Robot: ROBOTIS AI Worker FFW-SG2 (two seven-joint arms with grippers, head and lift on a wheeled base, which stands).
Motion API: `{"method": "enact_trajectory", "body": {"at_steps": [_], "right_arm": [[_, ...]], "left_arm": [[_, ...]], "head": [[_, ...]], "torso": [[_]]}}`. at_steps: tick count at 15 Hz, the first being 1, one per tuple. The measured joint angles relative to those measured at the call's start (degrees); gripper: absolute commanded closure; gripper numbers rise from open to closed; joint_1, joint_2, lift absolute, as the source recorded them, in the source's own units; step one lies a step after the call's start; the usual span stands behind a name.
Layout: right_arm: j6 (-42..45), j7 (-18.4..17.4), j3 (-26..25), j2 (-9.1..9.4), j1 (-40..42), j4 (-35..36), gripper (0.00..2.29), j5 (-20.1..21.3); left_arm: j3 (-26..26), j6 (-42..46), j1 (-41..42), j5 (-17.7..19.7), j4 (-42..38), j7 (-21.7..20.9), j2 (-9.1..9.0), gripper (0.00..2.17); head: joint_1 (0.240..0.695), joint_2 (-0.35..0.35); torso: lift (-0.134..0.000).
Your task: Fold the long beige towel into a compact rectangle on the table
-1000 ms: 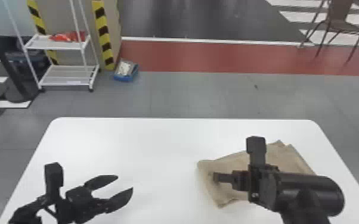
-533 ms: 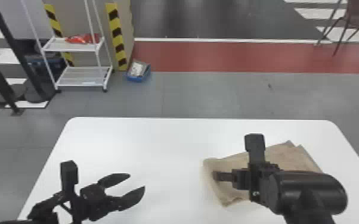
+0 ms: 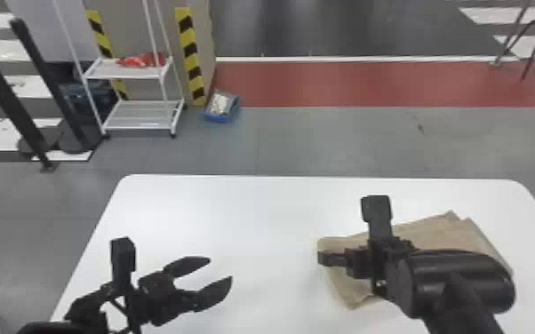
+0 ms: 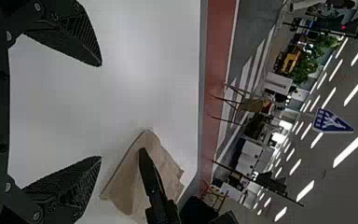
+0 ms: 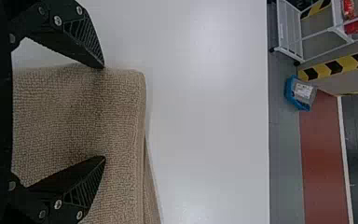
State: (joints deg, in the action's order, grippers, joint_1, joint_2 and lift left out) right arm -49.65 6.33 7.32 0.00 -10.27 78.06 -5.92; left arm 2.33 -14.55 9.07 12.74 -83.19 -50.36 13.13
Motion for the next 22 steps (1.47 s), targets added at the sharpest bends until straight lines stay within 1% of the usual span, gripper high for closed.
{"method": "enact_trajectory", "body": {"at_steps": [3, 5, 6, 8, 10, 11, 13, 15, 17, 19, 22], "right_arm": [[-0.68, 0.42, 0.28, 0.0, 0.76, 1.86, 0.21, -0.59], [-2.96, 0.48, 1.45, 0.0, 0.77, 2.21, 0.21, -0.48], [-4.29, 0.57, 1.92, 0.0, 0.54, 2.24, 0.26, -0.27], [-7.63, 0.77, 2.51, 0.0, -0.33, 2.28, 0.58, 0.09], [-13.06, 1.05, 3.09, 0.0, -1.57, 2.31, 1.23, 0.25], [-14.62, 1.13, 3.26, 0.0, -1.76, 2.48, 1.48, 0.27], [-17.31, 1.61, 3.31, 0.0, -1.54, 3.96, 1.66, 0.29], [-19.44, 2.82, 3.37, 0.0, -1.0, 5.96, 1.66, 0.28], [-18.18, 3.35, 4.36, 0.0, -0.43, 7.63, 1.66, -0.08], [-13.01, 3.25, 5.36, 0.0, -0.35, 7.77, 1.66, -0.87], [-5.16, 3.05, 6.75, 0.0, -1.45, 5.54, 1.66, -4.11]], "left_arm": [[0.15, 0.0, -0.12, 0.0, 0.14, 0.0, 0.12, 0.19], [0.02, 0.0, -0.18, 0.0, 0.21, 0.0, 0.08, 0.19], [-0.02, 0.0, -0.2, 0.0, 0.24, 0.0, 0.07, 0.19], [0.07, 0.12, -0.25, 0.0, 0.37, 0.0, 0.11, 0.19], [0.12, 0.23, -0.34, 0.0, 0.48, 0.0, 0.22, 0.19], [0.12, 0.26, -0.39, 0.0, 0.52, 0.0, 0.23, 0.19], [0.13, 0.33, -0.52, 0.0, 0.65, 0.05, 0.29, 0.19], [0.13, 0.35, -0.57, -0.03, 0.84, 0.09, 0.39, 0.19], [0.07, 0.35, -0.63, -0.08, 0.88, 0.02, 0.41, 0.19], [-0.12, 0.35, -0.63, -0.09, 0.68, 0.0, 0.36, 0.2], [-0.22, 0.35, -0.44, -0.08, 0.42, -0.13, 0.32, 0.2]], "head": [[0.695, 0.063], [0.695, 0.073], [0.695, 0.075], [0.695, 0.079], [0.695, 0.084], [0.695, 0.085], [0.695, 0.087], [0.695, 0.097], [0.695, 0.109], [0.695, 0.119], [0.695, 0.144]], "torso": [[0.0], [0.0], [0.0], [0.0], [0.0], [0.0], [0.0], [0.0], [0.0], [0.0], [0.0]]}}
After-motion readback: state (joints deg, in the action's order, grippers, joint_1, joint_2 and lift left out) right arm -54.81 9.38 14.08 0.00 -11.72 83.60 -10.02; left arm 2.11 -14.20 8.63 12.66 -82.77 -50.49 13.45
